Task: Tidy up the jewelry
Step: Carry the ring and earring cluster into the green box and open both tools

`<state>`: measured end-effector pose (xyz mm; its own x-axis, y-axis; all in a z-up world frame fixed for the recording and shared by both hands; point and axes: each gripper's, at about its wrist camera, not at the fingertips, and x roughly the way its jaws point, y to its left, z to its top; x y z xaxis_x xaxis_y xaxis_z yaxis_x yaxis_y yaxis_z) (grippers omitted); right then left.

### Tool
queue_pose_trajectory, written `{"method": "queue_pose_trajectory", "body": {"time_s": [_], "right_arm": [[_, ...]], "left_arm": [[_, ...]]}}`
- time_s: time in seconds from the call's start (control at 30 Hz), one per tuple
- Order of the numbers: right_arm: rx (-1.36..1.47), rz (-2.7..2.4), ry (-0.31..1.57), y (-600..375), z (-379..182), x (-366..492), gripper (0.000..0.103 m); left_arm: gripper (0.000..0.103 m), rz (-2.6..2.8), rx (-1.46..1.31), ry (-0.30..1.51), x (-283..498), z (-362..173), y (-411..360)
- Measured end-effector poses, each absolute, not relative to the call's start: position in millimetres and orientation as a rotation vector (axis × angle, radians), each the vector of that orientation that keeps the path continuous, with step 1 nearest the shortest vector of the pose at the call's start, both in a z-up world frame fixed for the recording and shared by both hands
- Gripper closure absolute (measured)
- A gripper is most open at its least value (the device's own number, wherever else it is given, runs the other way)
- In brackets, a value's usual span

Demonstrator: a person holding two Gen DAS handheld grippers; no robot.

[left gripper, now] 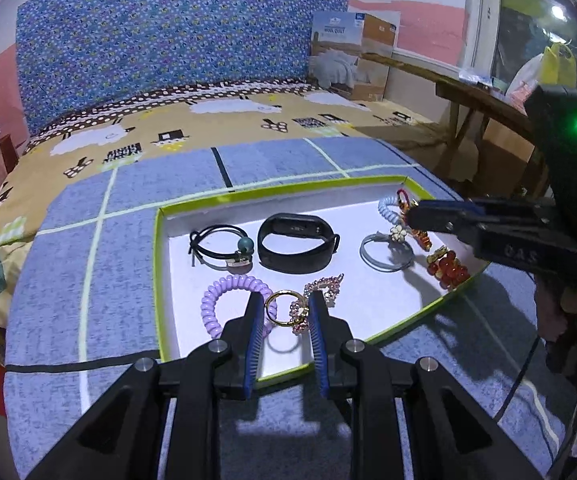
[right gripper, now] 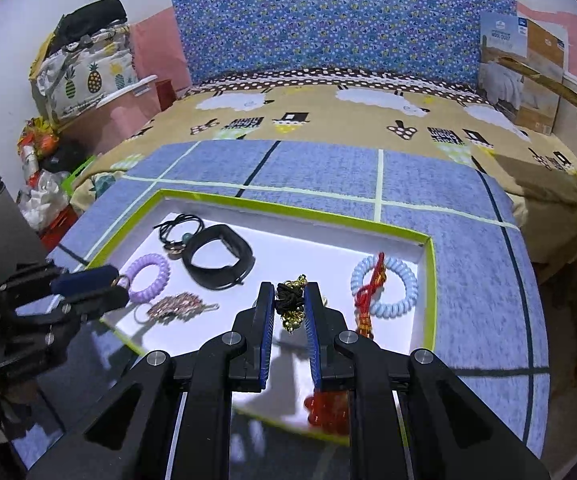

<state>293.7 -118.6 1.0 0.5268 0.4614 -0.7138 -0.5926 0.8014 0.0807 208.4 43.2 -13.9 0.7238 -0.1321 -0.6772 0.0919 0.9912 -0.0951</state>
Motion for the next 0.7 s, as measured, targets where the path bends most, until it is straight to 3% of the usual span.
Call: {"method": "queue_pose_trajectory", "body": {"time_s": [0.7], "right_arm": [[-0.234, 0.595, 0.898, -93.3, -31.2, 339.4, 0.087]], "left_arm": [[0.079, -0.05, -0.091, 0.815, 230.6, -31.6, 62.6]]}}
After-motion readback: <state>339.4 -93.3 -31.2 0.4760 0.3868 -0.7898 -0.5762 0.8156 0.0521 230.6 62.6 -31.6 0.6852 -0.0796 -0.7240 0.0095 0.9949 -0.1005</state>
